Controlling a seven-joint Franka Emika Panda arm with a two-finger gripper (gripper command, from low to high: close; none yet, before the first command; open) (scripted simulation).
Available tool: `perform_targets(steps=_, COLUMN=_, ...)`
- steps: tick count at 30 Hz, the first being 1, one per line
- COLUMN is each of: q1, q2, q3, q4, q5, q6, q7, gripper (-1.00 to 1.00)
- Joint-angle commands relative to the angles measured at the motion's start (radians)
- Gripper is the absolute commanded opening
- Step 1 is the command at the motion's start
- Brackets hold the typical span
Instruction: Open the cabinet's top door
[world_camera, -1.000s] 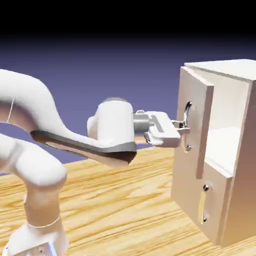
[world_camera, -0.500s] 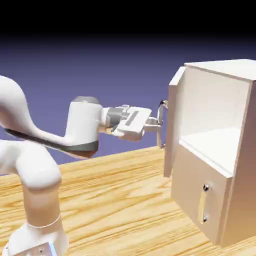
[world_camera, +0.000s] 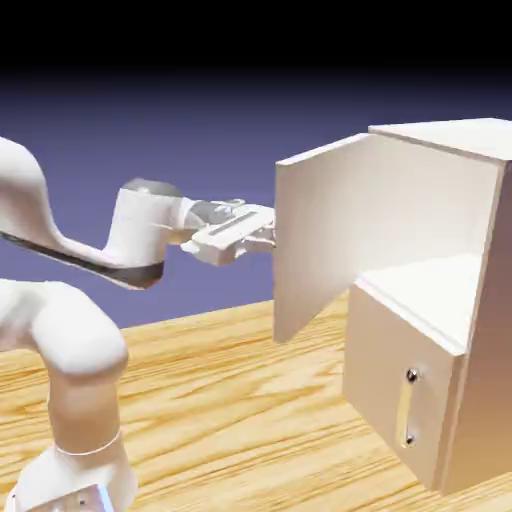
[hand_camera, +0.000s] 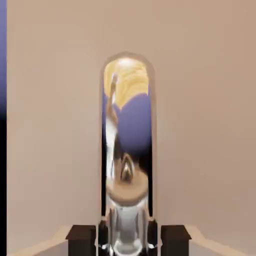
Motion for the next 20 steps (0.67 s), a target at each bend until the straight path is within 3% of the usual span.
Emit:
perform_targets(steps=1, q1=0.001, q2=0.029, q3=0.035, q4=0.020, q5=0.043, q6=-0.039, q7=0.008, gripper=-1.00)
perform_targets(steps=18, q1=-0.185, q2=0.628, q3=0.472, q4=0.544, q5=0.470, q6=-0.697, q7=0.227, gripper=-1.00)
perform_targets(steps=19, q1=-0.185, q2=0.628, q3=0.472, q4=0.544, q5=0.470, q6=-0.697, q7=0.227, gripper=1.00)
perform_targets(steps=20, q1=-0.185, q2=0.628, q3=0.472, q4=0.544, q5=0.470, q6=-0.697, q7=0.227, gripper=1.00)
